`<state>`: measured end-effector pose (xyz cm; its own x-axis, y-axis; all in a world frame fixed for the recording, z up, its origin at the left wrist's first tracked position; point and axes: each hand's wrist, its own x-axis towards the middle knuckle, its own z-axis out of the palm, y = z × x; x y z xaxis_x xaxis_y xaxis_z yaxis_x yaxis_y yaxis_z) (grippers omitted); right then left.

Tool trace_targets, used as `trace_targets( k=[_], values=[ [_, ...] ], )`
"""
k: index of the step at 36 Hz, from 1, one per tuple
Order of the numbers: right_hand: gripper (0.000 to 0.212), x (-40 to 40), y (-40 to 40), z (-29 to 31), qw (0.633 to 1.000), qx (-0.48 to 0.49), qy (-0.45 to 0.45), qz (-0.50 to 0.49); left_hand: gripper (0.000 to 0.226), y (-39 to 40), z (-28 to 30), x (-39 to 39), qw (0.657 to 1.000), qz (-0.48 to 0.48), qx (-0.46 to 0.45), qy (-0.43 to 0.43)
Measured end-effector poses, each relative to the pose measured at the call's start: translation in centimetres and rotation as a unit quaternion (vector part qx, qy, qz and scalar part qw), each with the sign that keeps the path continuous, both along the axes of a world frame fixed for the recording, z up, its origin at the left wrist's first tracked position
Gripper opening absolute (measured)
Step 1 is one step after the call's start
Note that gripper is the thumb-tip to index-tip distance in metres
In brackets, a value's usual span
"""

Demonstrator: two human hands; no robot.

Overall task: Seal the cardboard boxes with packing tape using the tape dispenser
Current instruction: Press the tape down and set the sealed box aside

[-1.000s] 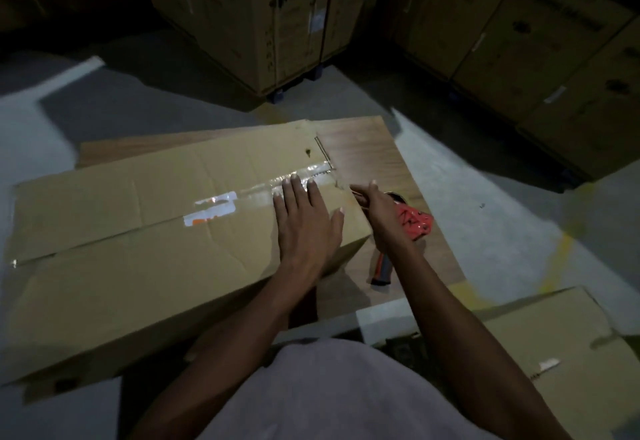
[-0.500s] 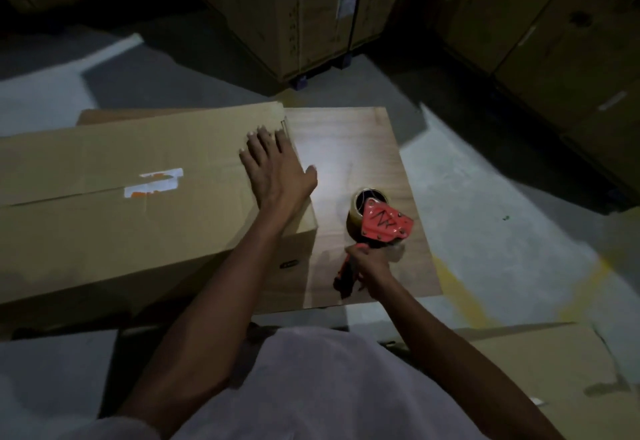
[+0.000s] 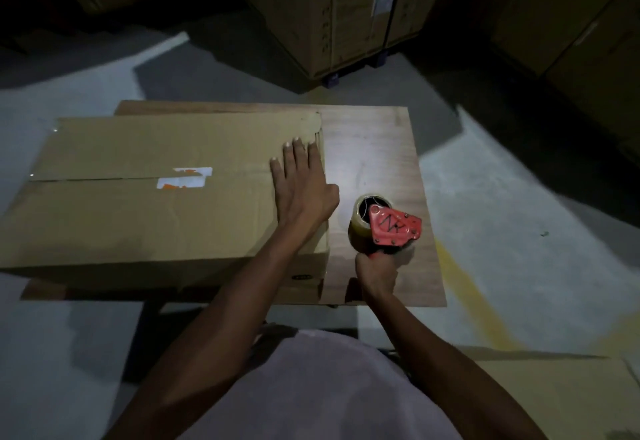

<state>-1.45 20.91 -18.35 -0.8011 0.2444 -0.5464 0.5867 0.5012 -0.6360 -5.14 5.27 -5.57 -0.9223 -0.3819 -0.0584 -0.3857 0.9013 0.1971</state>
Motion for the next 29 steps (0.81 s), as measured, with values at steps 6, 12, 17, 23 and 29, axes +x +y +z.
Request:
trace_targets(
  k=[6,12,17,23,29],
  values=[
    [0.024,-0.2,1.0,1.6,0.996,-0.002,0.087,-0.031,0.082,0.3,0.1,0.0,1.000,0.000,-0.006,0.003],
    [0.022,-0.4,1.7,3.9,0.969,0.027,0.245,0.001,0.082,1.3,0.1,0.3,1.000,-0.016,0.009,0.001],
    [0.034,0.4,0.8,7.3,0.932,0.043,0.360,-0.006,0.069,1.5,0.2,0.7,0.996,-0.044,0.078,0.030],
    [0.013,1.4,-0.3,10.6,0.925,0.015,0.379,-0.002,0.048,-0.5,0.6,1.6,0.949,-0.043,0.278,0.140],
    [0.026,3.0,-2.7,13.7,0.924,-0.098,0.368,-0.041,0.028,-3.3,2.2,2.1,0.895,-0.059,0.383,0.223]
  ],
)
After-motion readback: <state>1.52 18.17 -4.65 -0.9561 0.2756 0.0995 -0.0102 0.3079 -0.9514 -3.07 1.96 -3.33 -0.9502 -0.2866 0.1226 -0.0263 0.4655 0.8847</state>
